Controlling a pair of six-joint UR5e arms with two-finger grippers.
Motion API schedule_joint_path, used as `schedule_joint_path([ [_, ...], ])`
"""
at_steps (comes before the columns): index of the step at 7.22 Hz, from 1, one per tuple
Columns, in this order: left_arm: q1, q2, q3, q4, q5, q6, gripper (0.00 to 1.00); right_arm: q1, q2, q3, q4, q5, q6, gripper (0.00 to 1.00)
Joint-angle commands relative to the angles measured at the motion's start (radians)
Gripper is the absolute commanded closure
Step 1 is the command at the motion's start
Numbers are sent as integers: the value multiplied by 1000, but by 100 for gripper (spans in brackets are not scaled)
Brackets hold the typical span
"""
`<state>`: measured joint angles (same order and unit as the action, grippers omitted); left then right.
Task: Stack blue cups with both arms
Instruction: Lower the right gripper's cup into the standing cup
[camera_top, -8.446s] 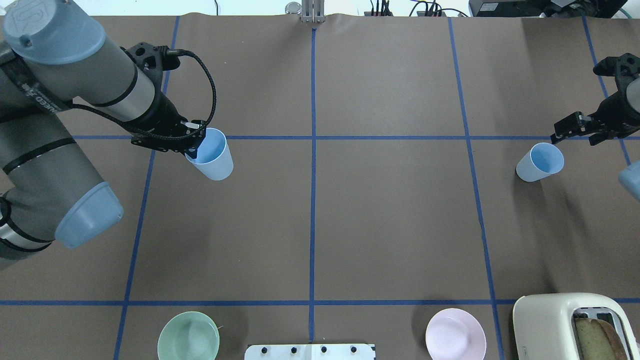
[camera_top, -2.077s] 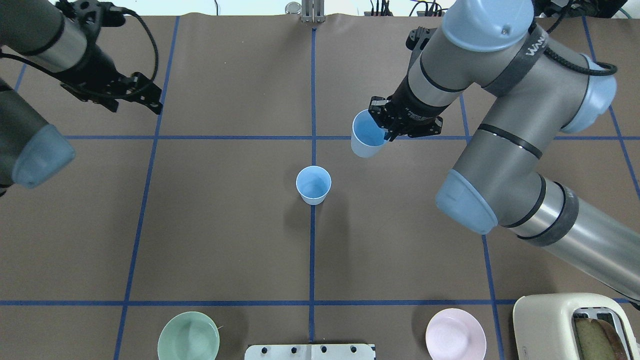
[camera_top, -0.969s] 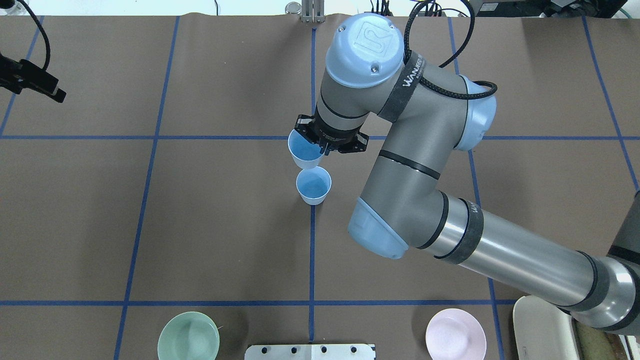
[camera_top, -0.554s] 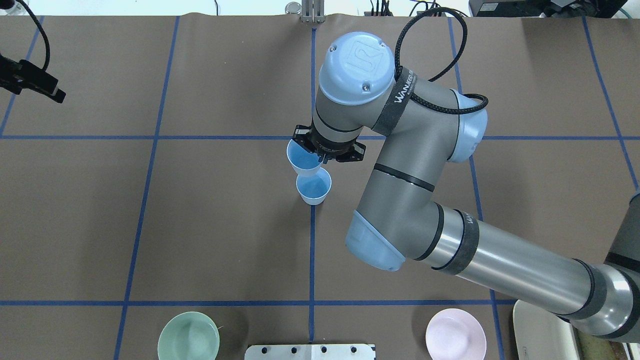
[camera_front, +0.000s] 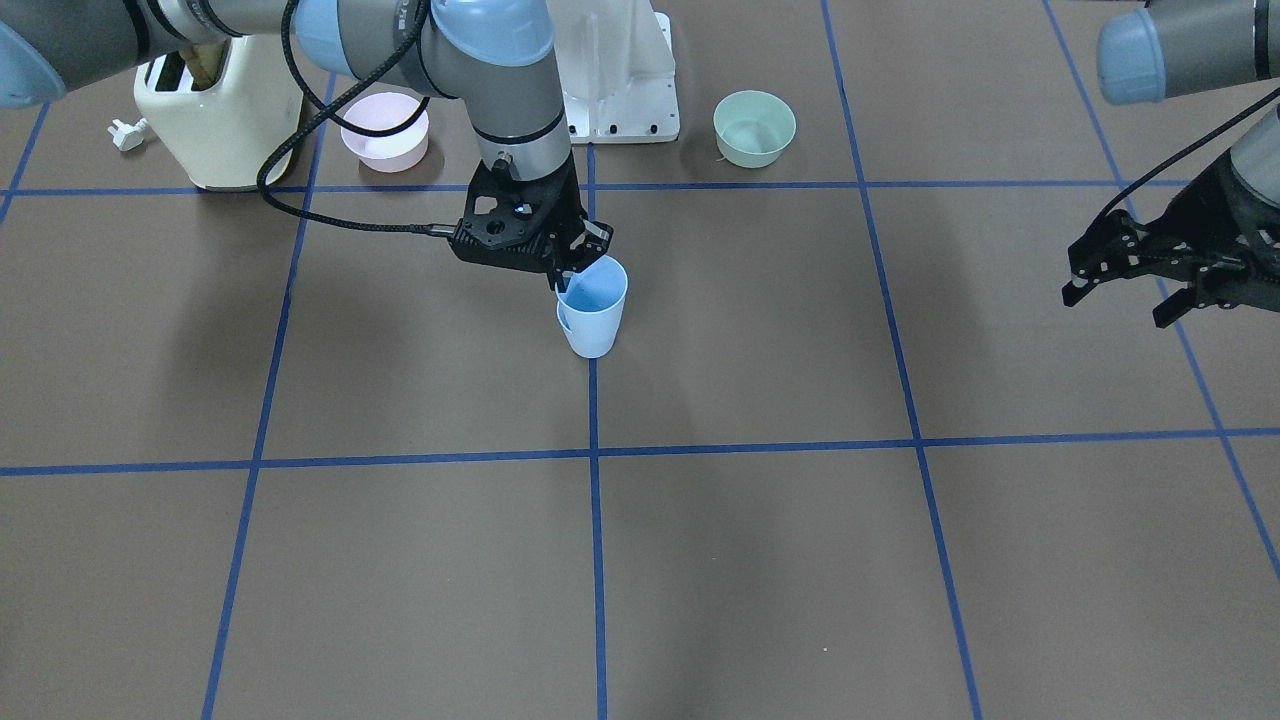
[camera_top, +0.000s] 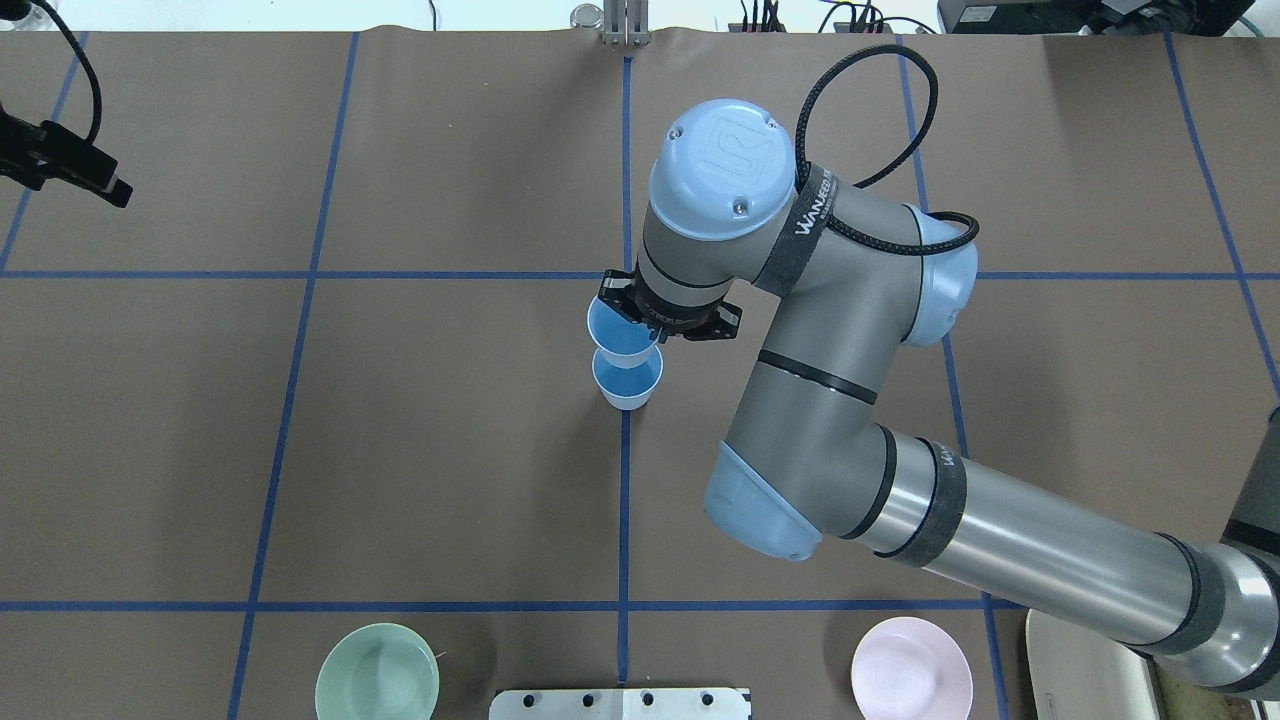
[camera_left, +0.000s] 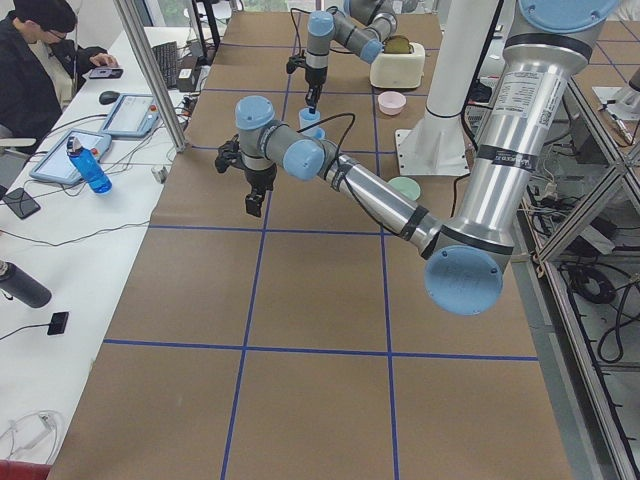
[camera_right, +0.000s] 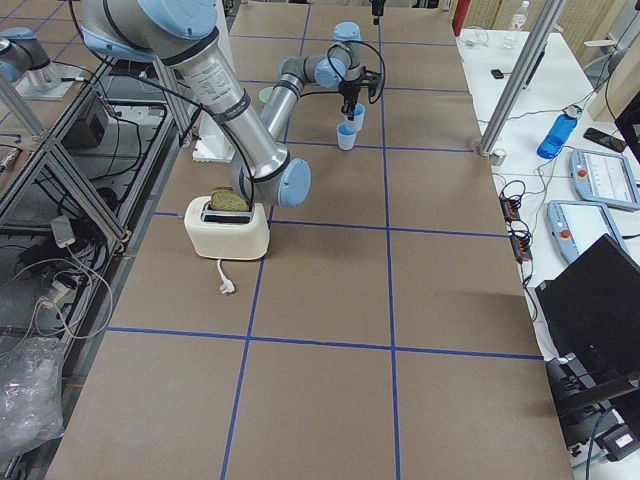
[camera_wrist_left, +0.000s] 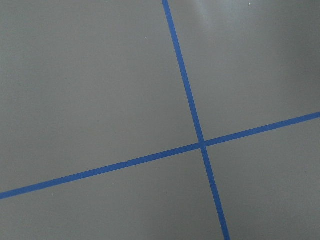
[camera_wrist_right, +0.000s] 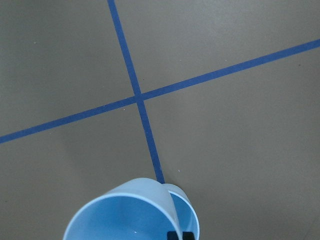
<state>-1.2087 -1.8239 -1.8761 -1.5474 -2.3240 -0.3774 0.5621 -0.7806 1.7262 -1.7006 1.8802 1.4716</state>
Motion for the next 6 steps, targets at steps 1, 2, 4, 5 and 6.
schedule_joint_path([
  [1, 1, 0, 2, 1, 0, 0, 2, -13, -2, 13, 1, -6, 13, 100],
  [2, 3, 0, 3, 1, 0, 0, 2, -16, -2, 16, -1, -7, 16, 100],
  [4, 3, -2, 6, 1, 0, 0, 2, -16, -11, 24, 1, -7, 18, 100],
  [5, 3, -2, 5, 0, 0, -2, 2, -18, -12, 29, -1, -16, 18, 100],
  [6, 3, -2, 5, 1, 0, -2, 2, -18, -15, 32, -1, -42, 18, 100],
])
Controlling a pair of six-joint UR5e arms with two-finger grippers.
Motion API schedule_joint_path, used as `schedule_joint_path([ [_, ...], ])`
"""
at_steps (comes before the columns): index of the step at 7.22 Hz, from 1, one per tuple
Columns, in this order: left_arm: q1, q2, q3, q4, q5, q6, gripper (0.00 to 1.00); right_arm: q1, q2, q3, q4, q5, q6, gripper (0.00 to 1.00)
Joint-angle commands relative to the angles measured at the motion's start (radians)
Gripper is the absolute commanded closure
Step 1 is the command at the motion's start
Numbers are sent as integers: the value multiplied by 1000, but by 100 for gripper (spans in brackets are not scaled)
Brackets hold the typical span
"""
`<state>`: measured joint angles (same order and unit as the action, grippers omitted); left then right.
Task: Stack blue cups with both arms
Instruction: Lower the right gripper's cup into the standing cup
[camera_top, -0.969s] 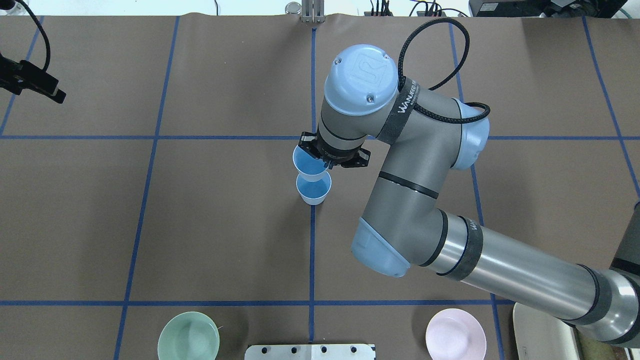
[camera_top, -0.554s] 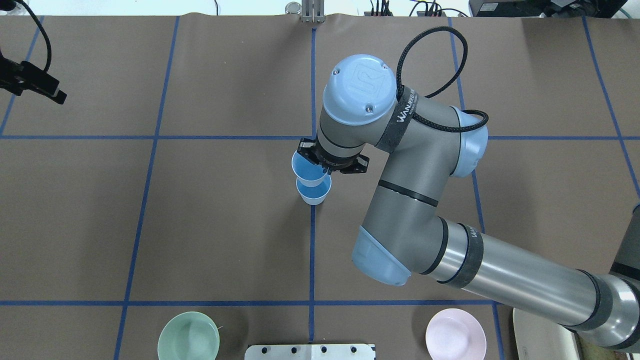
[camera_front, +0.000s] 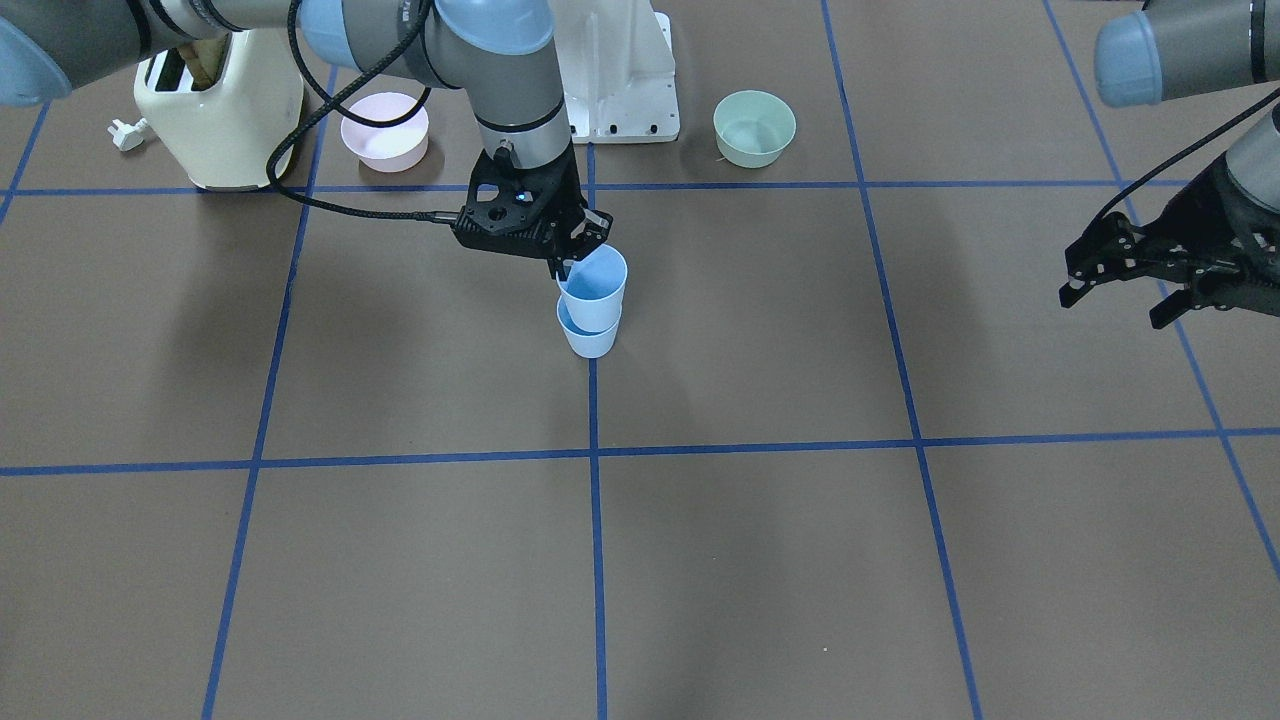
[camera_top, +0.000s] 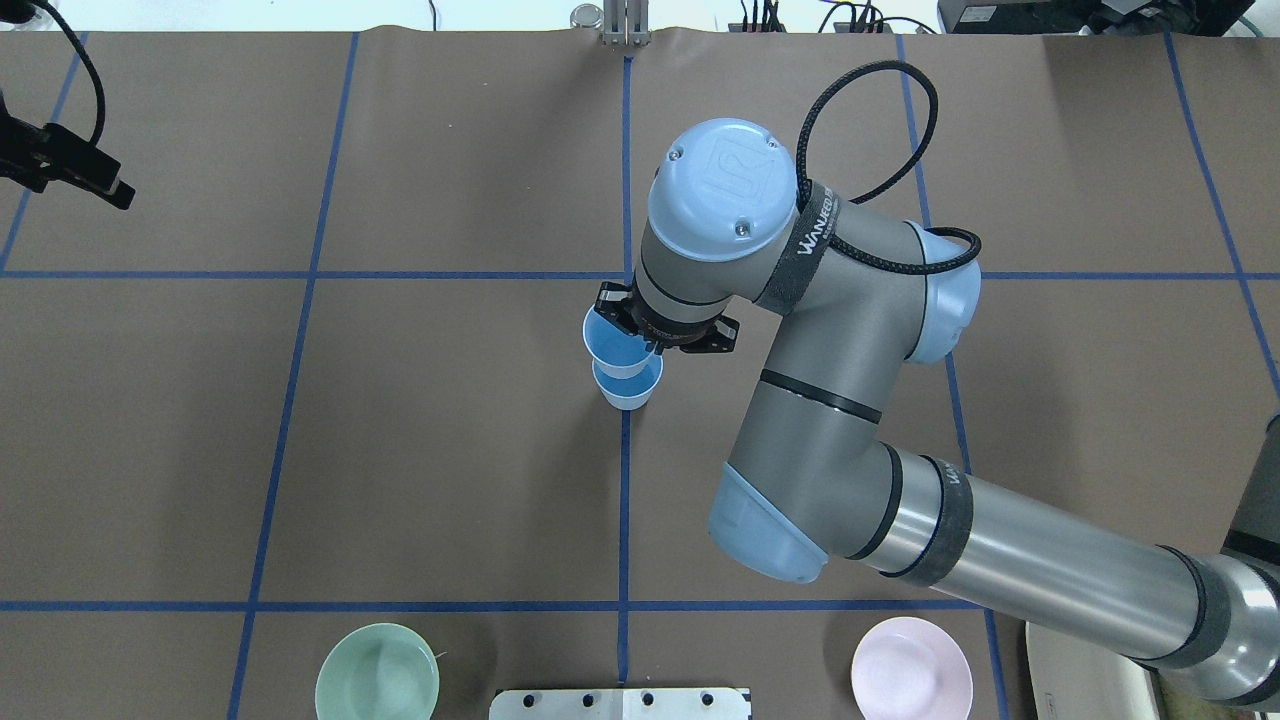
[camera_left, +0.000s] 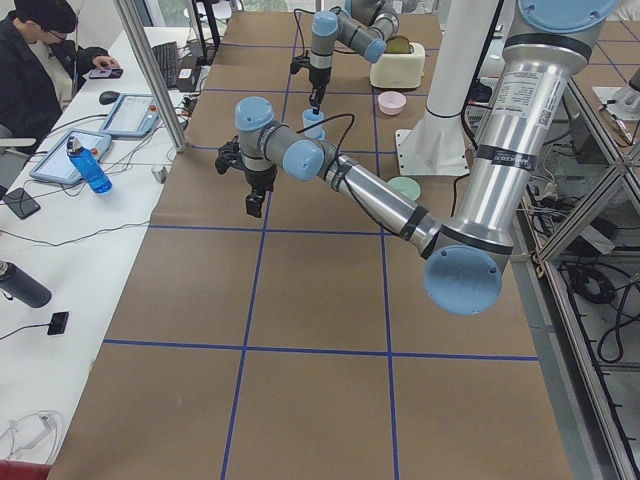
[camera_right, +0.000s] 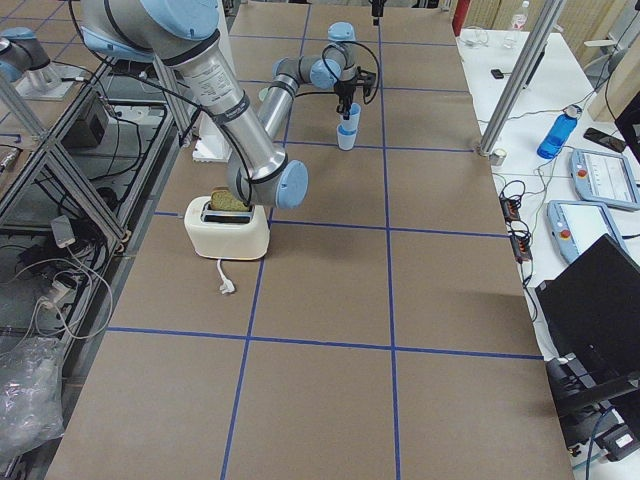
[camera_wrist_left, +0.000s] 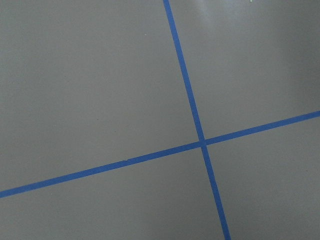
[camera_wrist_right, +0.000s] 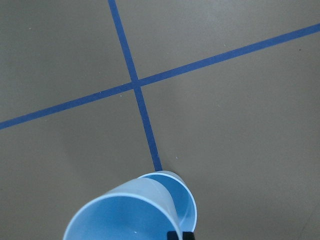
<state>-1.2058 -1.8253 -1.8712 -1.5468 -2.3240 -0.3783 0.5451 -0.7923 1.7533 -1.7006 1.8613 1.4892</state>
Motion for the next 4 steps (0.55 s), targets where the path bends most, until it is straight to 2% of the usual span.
schedule_joint_path([
  [1, 0, 0, -2, 1, 0, -1, 2, -1, -11, 12, 1, -24, -1, 100],
  [2, 2, 0, -2, 1, 0, -1, 2, -1, -13, 17, 1, -24, -1, 100],
  [3, 0, -2, -2, 1, 0, -1, 2, -2, -15, 17, 1, -24, -1, 59],
  [4, 0, -2, -3, 1, 0, -2, 2, -10, -19, 23, 1, -43, -1, 1],
])
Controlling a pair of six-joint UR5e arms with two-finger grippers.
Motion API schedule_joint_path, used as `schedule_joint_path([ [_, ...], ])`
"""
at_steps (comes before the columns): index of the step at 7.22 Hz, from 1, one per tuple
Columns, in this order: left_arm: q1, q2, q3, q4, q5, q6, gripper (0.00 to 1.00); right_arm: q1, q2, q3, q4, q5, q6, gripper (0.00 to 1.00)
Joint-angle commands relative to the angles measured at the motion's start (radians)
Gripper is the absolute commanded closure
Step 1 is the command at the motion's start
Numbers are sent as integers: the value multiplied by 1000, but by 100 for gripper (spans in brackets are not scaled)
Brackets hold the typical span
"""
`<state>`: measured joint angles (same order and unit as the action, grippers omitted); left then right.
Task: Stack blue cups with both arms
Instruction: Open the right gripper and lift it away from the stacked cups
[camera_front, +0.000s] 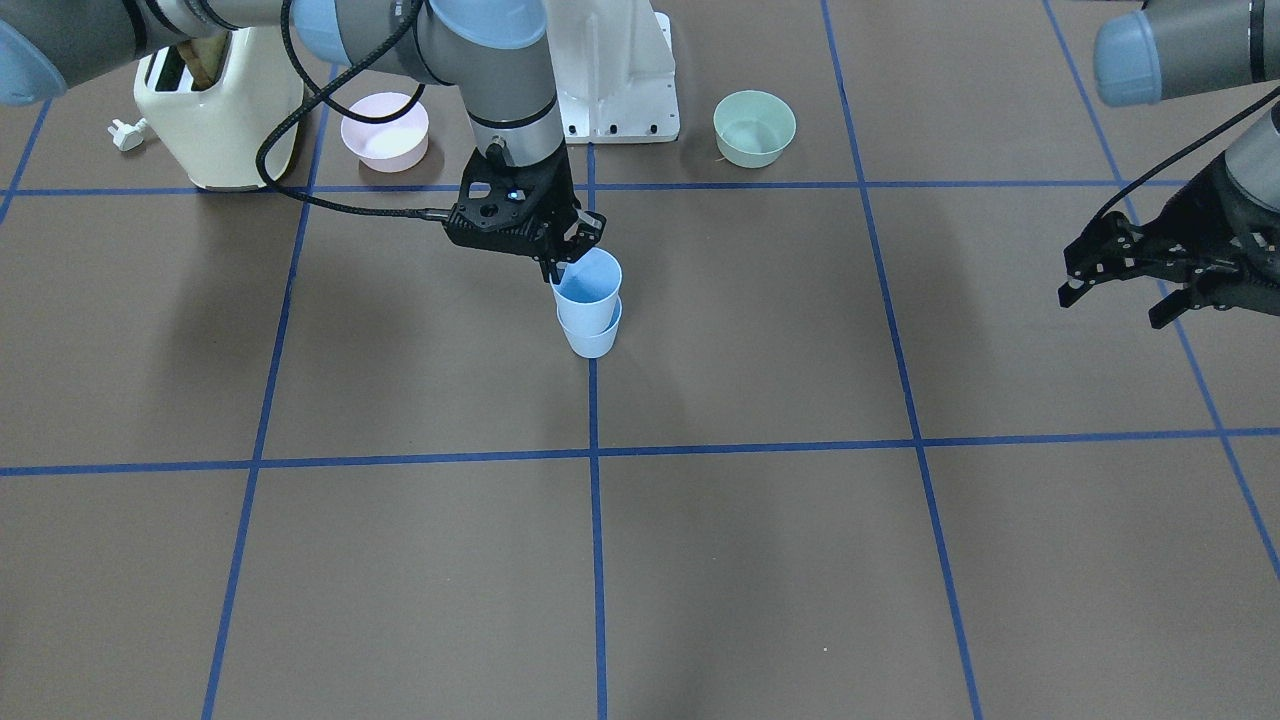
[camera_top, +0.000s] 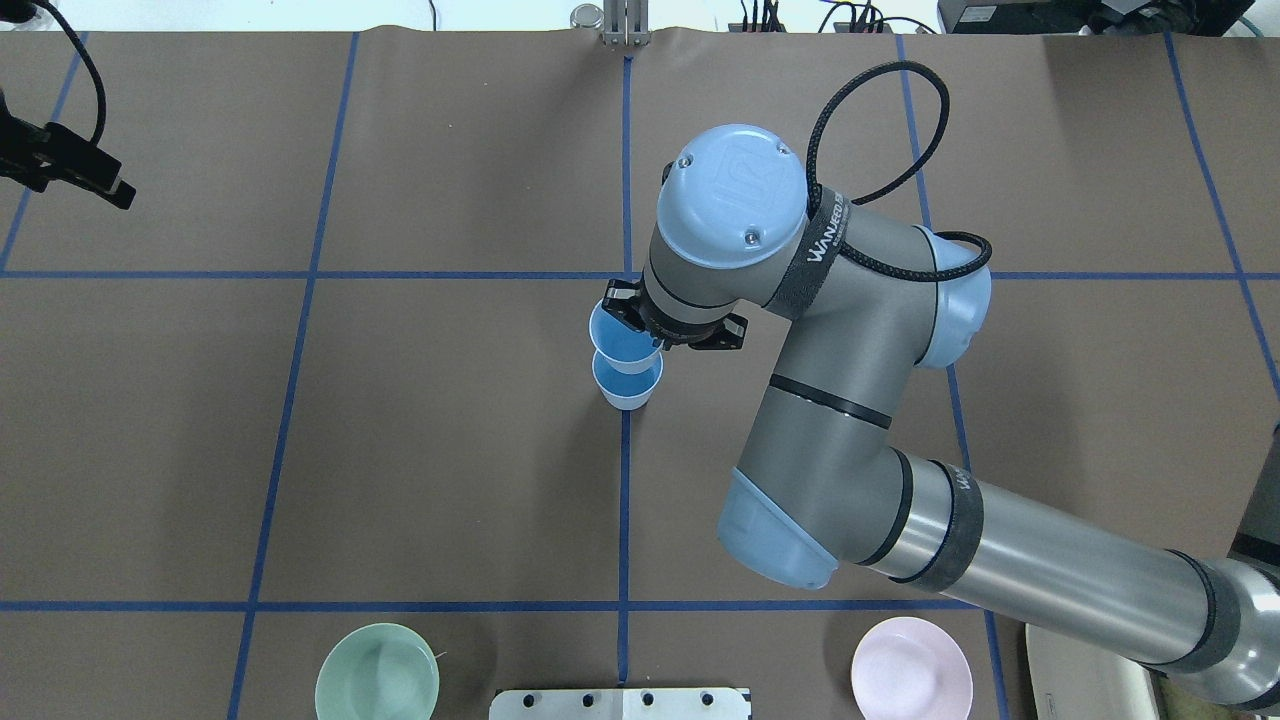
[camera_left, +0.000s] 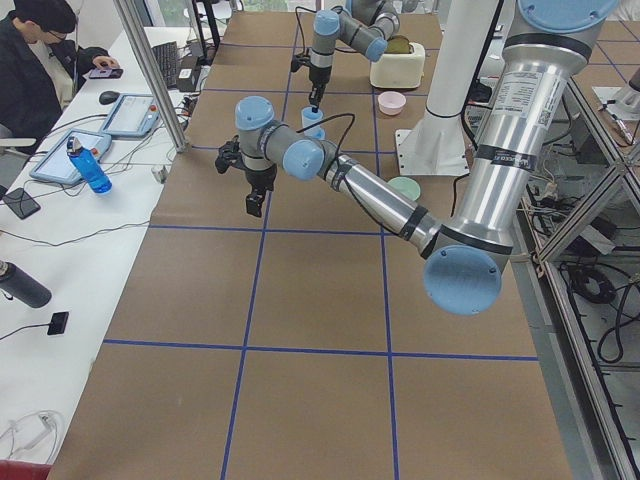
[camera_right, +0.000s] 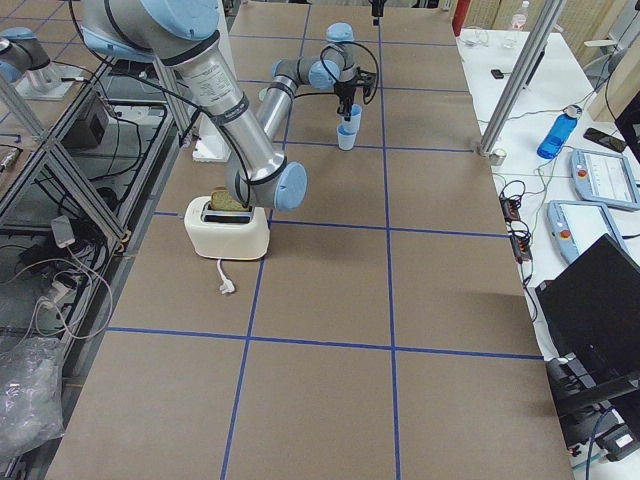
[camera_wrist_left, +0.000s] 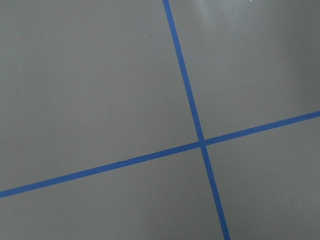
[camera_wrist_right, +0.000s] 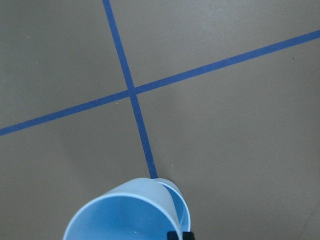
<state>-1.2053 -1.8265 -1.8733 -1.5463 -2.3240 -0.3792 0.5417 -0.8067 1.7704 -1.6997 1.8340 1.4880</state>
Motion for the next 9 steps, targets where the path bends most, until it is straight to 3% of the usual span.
schedule_joint_path([
  [1, 1, -1, 0, 0, 0, -3, 2, -18, -5, 7, 0, -31, 0, 0],
  [4, 0, 3, 2, -3, 0, 0, 2, -13, -23, 49, 0, -24, -24, 0],
  [5, -2, 4, 5, -8, 0, 3, 2, 115, -43, 58, -3, 32, -113, 0],
  [6, -5, 18, -1, -12, 0, 3, 2, 285, -108, 57, -5, 198, -335, 0],
  [7, -10, 18, -1, -9, -2, 13, 2, 423, -193, 55, -1, 279, -538, 0],
  [9, -78, 45, 28, 5, -53, 156, 2, 614, -313, 22, -3, 356, -853, 0],
])
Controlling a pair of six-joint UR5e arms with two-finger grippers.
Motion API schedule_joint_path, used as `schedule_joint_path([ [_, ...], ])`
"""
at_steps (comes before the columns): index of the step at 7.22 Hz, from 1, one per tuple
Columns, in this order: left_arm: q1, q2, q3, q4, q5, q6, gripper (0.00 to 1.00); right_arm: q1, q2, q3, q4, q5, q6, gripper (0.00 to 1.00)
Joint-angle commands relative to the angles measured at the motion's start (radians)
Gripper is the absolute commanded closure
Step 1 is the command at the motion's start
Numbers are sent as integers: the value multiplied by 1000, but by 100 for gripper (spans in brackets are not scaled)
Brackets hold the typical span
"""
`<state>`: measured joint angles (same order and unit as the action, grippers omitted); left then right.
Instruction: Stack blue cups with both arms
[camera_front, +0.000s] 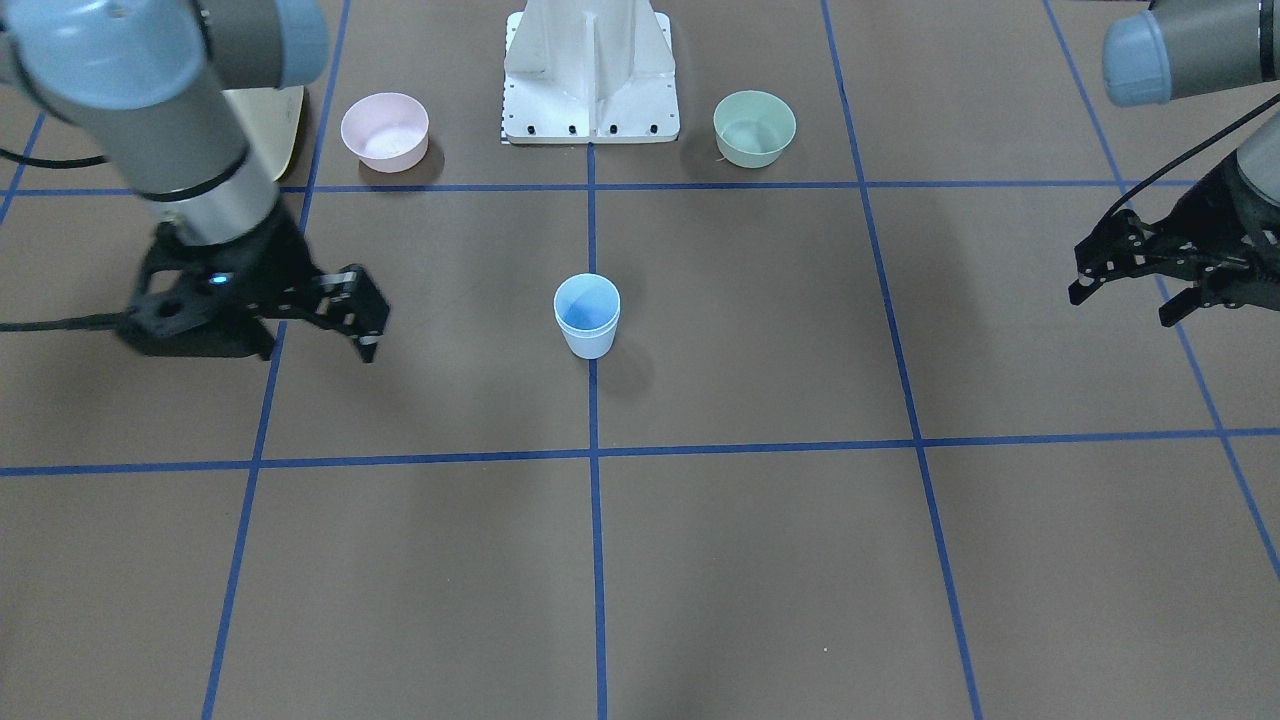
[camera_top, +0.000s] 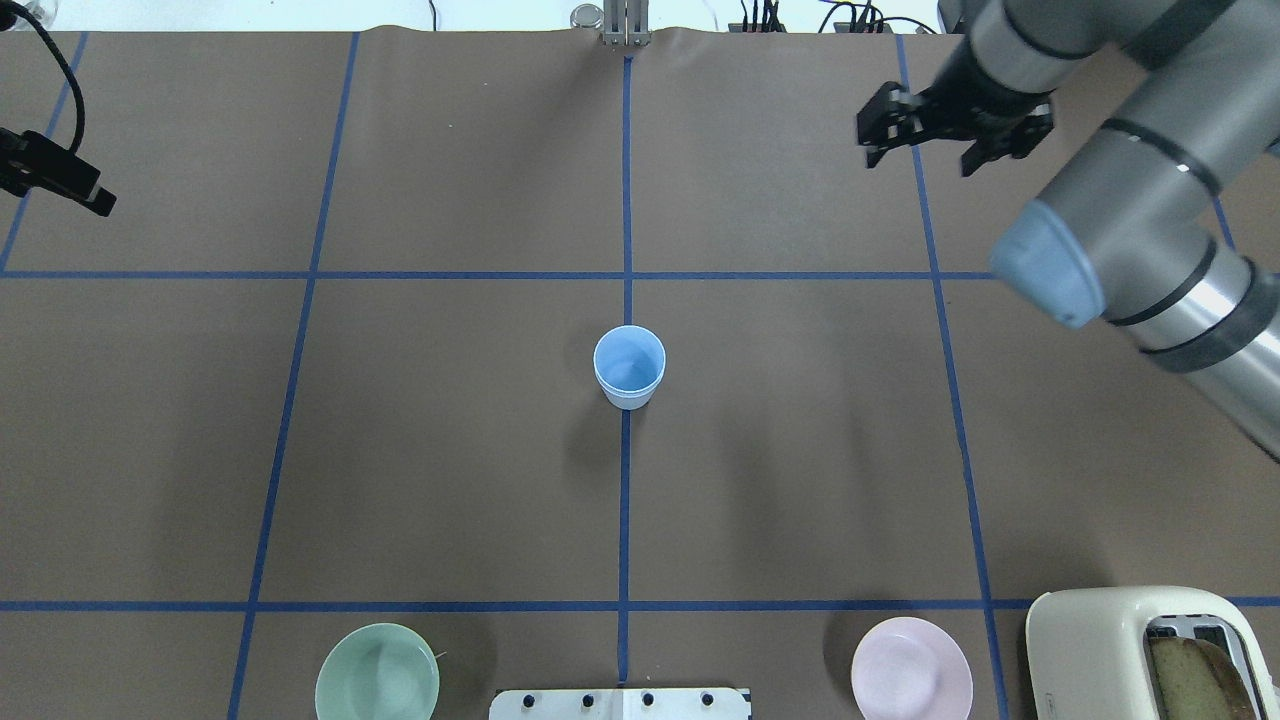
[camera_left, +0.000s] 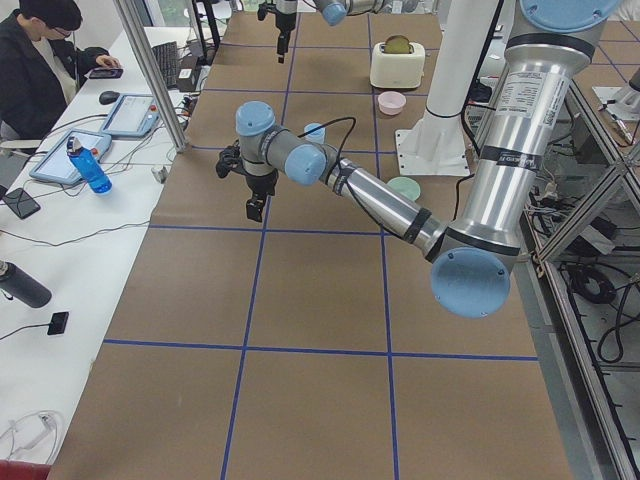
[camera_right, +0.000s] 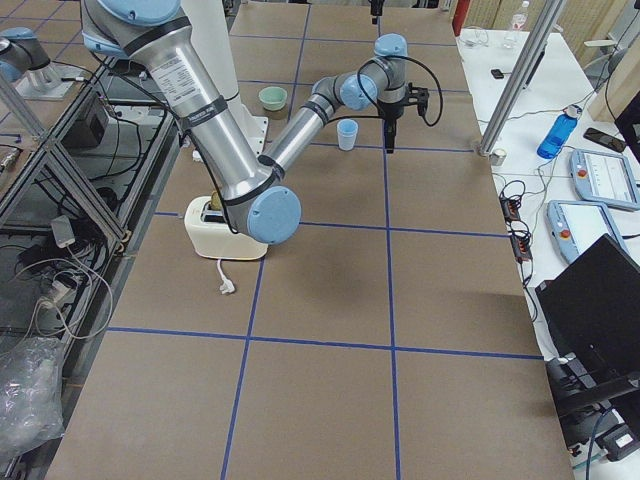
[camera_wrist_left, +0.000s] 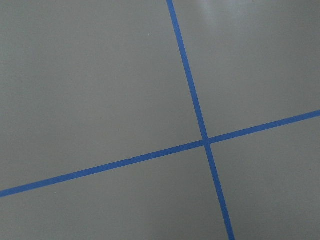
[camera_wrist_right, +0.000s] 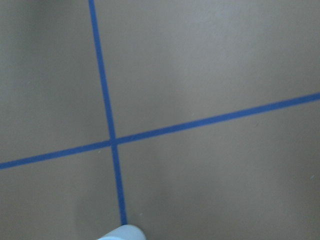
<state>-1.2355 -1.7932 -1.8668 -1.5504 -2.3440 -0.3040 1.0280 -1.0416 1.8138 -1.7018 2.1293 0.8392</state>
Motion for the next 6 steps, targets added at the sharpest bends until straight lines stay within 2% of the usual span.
schedule_joint_path([
  [1, -103, 21, 55, 7, -58, 150, 2, 191, -133, -40, 1, 101, -330, 0],
  [4, -218, 58, 130, 6, -72, 292, 2, 361, -242, -141, 2, 176, -641, 0],
  [6, -264, 78, 164, 6, -72, 363, 2, 408, -273, -178, 2, 181, -684, 0],
])
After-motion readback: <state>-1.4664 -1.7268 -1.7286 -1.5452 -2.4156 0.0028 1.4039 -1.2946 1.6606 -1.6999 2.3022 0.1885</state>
